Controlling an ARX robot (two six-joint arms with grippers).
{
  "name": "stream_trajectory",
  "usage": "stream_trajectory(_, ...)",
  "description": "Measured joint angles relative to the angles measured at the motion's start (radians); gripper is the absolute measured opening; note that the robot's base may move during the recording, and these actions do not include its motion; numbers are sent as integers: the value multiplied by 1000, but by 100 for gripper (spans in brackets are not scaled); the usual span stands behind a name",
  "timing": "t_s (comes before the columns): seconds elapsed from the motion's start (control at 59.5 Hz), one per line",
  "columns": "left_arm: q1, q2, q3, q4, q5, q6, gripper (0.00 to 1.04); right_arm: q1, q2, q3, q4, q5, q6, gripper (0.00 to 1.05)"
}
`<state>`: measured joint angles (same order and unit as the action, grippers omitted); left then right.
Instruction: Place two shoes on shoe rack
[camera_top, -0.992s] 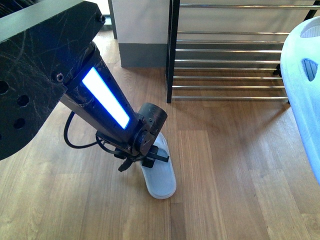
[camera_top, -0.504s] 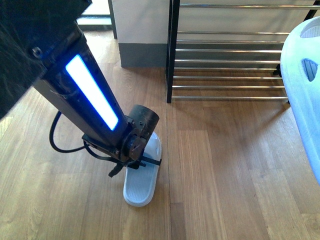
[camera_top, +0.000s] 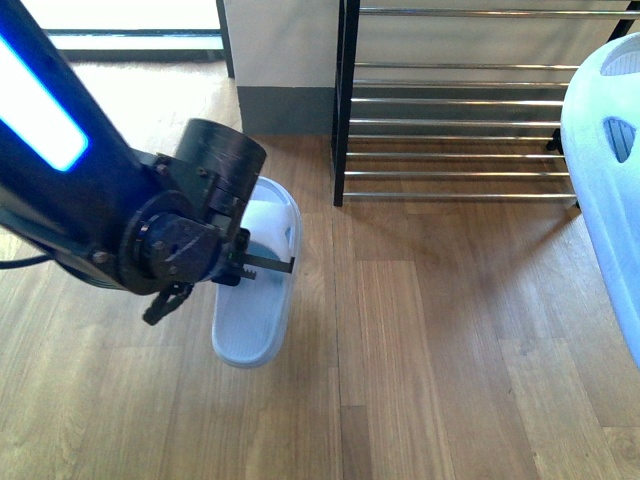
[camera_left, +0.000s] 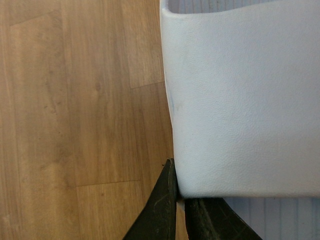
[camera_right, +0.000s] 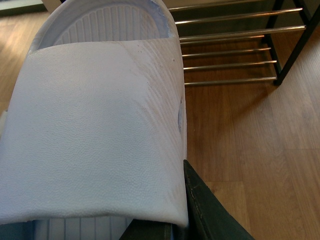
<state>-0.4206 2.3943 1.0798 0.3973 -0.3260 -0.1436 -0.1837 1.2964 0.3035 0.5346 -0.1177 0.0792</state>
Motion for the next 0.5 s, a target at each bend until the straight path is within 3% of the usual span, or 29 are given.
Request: stream_trajectory(0.504, 51, -671, -514, 89, -30, -16, 2, 0, 0, 0, 0, 0, 0, 1)
